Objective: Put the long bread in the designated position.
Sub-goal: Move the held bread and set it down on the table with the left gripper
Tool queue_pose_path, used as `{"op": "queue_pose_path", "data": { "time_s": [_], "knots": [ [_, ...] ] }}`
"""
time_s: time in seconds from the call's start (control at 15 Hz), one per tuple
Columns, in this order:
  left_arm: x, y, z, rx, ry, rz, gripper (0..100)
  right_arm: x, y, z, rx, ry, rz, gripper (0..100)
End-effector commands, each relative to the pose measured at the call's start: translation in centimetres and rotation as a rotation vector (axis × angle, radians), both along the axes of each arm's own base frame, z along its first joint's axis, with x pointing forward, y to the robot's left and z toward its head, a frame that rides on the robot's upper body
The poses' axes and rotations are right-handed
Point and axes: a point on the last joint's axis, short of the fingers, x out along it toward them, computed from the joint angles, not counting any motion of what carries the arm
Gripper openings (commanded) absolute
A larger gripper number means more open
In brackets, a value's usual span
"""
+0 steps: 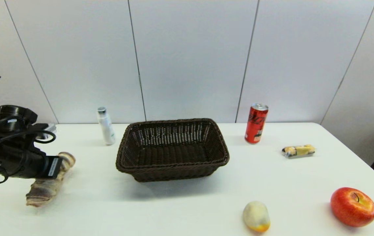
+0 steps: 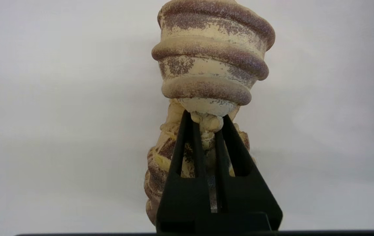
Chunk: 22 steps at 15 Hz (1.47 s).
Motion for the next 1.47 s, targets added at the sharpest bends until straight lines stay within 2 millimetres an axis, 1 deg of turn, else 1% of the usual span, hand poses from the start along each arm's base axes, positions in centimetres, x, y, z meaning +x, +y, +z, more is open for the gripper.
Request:
{"op": "queue_pose_path", "data": {
  "time_s": [0.07,0.27,0.33,0.47,0.6,0.73,0.8,0.93,1.07,1.13,1.27,1.47],
  "knots": [
    [-1.3,-3.9,5.9,-0.035,-0.356,-0.192,0,0.0,0.0,0.0,0.0,0.001,0.001,100],
    [-1.6,-6.6,8.8,-0.12,-0.564,-0.383,0,0.0,0.0,0.0,0.0,0.001,0.001,100],
    [-1.9,-7.7,9.8,-0.168,-0.649,-0.479,0,0.0,0.0,0.0,0.0,0.001,0.001,100],
    [-2.1,-8.5,10.7,-0.254,-0.723,-0.631,0,0.0,0.0,0.0,0.0,0.001,0.001,100],
    [-2.9,-9.1,11.2,-0.316,-0.736,-0.731,0,0.0,0.0,0.0,0.0,0.001,0.001,100],
    [-3.3,-9.6,11.2,-0.365,-0.727,-0.813,0,0.0,0.0,0.0,0.0,0.001,0.001,100],
    [-3.5,-10.0,11.1,-0.399,-0.716,-0.87,0,0.0,0.0,0.0,0.0,0.001,0.002,100],
    [-4.9,-11.2,11.0,-0.442,-0.706,-0.957,0,0.0,0.0,0.0,0.0,0.001,0.001,100],
    [-6.4,-12.3,10.2,-0.473,-0.667,-1.021,0,0.0,0.0,0.0,0.0,0.001,0.001,100],
    [-7.3,-13.1,9.3,-0.494,-0.629,-1.064,0,0.0,0.0,0.0,0.0,0.001,0.001,100],
    [-8.5,-14.0,7.6,-0.52,-0.556,-1.114,0,0.0,0.0,0.0,0.0,0.001,0.001,100],
    [-9.8,-15.0,5.0,-0.54,-0.439,-1.17,0,0.0,0.0,0.0,0.0,0.001,0.001,100]
  ]
}}
